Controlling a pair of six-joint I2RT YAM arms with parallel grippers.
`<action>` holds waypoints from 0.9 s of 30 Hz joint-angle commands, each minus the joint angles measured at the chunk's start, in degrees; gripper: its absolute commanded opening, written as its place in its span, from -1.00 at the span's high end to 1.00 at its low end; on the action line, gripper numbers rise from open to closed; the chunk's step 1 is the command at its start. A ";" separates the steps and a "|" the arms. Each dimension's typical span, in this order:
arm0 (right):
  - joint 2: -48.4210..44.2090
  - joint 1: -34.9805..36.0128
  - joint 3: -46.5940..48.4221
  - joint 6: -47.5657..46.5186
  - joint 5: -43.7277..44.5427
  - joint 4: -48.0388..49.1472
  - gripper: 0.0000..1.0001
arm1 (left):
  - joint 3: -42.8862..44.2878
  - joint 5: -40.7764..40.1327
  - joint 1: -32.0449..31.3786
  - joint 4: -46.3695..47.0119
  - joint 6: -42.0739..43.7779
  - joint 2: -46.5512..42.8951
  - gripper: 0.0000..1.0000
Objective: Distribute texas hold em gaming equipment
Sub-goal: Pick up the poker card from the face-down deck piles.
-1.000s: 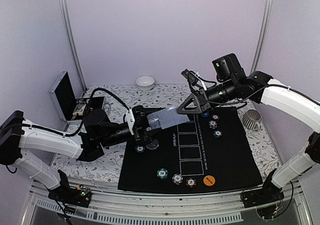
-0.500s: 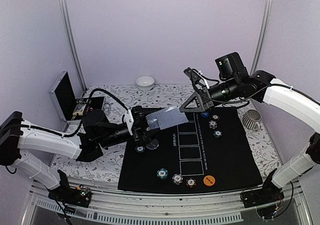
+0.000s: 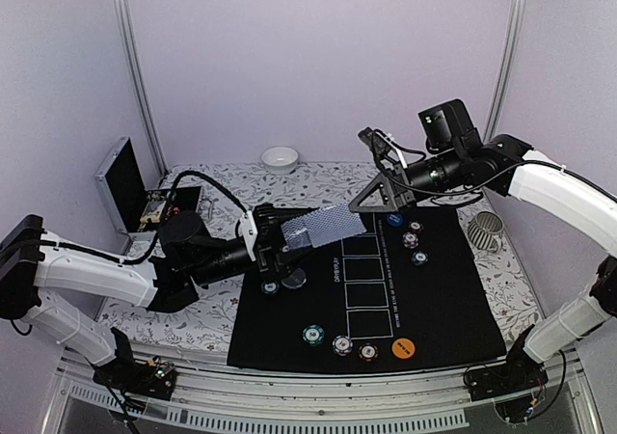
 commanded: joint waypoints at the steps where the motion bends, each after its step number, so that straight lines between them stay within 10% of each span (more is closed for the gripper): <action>1: -2.43 -1.06 -0.37 1.15 -2.86 3.00 0.96 | -0.84 -0.24 0.37 1.32 -0.85 -0.55 -0.11; 27: -10.09 -4.68 1.93 0.93 6.87 8.27 0.96 | -7.57 -6.06 0.39 4.97 -4.55 -3.67 -0.10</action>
